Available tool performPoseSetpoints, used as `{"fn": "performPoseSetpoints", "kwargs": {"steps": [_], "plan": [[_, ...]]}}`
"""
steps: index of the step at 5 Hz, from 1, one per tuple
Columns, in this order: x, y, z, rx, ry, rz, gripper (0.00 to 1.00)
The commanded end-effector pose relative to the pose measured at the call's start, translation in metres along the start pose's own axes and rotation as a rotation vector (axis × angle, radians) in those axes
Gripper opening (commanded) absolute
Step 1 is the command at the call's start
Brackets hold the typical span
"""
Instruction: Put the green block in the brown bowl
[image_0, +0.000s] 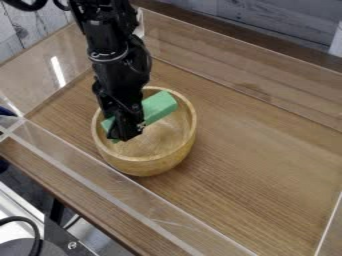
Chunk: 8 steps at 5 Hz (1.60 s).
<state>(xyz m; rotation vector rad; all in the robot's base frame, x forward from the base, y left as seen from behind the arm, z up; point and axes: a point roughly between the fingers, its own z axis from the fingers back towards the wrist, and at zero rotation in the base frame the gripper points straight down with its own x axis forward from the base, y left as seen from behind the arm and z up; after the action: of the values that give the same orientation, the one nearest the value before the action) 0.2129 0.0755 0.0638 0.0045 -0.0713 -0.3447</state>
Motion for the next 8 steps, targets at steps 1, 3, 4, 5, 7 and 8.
{"fn": "performPoseSetpoints", "kwargs": {"steps": [1,3,4,5,7,8], "plan": [[0.0019,0.0048,0.0034,0.015,-0.017,0.008,0.00],[0.0008,0.0041,0.0004,0.007,-0.012,0.009,0.00],[0.0021,0.0027,-0.0020,0.006,-0.008,0.006,0.00],[0.0036,0.0016,-0.0041,0.005,-0.004,0.004,0.00],[0.0058,0.0000,-0.0051,0.004,0.002,0.005,0.00],[0.0071,-0.0006,-0.0043,0.003,0.004,0.007,0.00]]}}
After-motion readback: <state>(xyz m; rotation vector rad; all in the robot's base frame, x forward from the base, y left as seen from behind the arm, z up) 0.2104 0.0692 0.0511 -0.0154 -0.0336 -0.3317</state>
